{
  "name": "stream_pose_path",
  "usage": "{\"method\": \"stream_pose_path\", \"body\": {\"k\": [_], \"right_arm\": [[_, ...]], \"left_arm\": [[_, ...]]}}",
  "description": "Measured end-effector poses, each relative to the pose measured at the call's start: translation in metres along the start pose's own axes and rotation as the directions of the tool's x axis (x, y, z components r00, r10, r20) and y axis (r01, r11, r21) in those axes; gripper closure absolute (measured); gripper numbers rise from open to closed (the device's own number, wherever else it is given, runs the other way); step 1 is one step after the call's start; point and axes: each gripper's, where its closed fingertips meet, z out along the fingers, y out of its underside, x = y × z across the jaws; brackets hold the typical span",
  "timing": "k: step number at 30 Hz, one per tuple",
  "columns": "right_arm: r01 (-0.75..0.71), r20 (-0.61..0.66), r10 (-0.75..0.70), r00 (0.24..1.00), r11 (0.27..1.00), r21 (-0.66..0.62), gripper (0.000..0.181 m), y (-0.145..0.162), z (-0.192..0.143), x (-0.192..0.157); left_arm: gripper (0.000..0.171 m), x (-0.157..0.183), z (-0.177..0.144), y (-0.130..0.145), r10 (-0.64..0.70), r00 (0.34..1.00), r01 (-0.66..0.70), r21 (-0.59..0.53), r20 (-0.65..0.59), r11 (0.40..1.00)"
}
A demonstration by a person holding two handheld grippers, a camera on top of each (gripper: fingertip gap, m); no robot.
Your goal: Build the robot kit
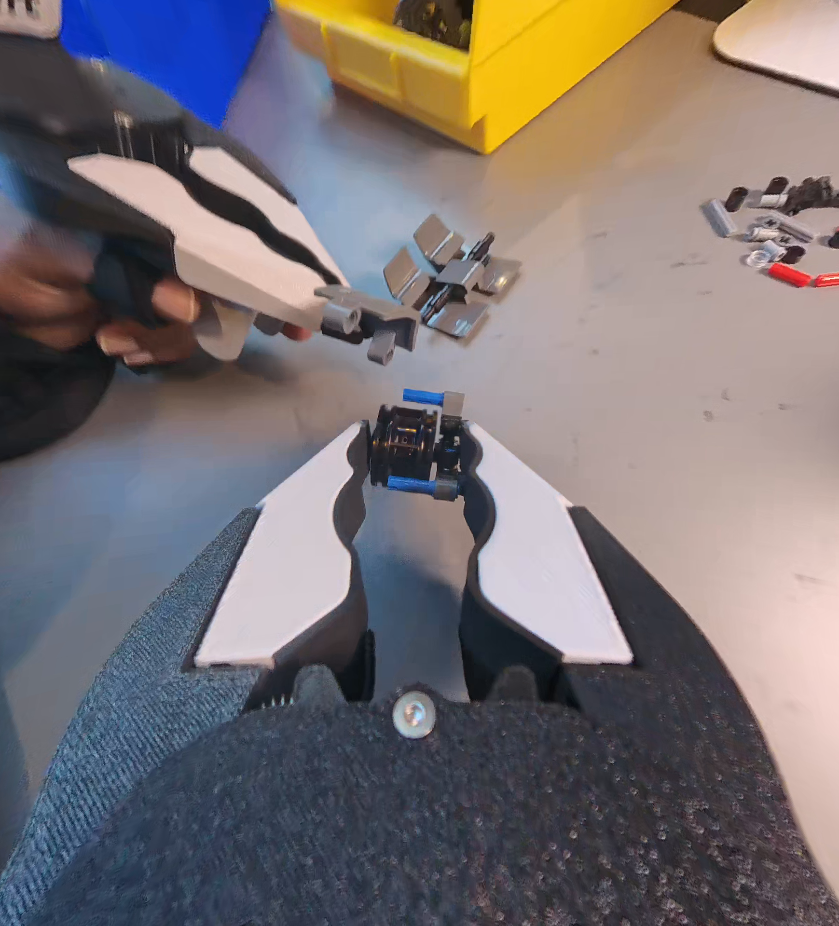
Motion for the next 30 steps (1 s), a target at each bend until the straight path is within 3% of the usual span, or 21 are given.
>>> {"method": "stream_pose_path", "body": {"k": [5,20,26,30], "right_arm": [[-0.132,-0.005,0.133,0.991,0.985,0.109,0.146,-0.022,0.004,0.008],[-0.157,-0.010,0.162,0.987,0.972,0.175,0.146,-0.034,0.004,0.003],[-0.218,0.035,0.215,0.976,0.953,0.209,0.146,-0.041,0.004,-0.005],[-0.384,0.148,0.356,0.923,0.886,0.260,0.146,-0.051,-0.001,-0.006]], "left_arm": [[0.170,-0.004,0.002,-0.016,-0.020,0.998,0.015,0.087,0.051,0.996],[0.171,-0.007,0.001,-0.027,0.006,0.994,-0.023,0.149,0.113,0.989],[0.171,-0.002,-0.002,-0.041,0.152,0.959,-0.202,0.201,0.237,0.958],[0.171,0.000,-0.005,-0.048,0.200,0.942,-0.265,0.232,0.271,0.936]]}}
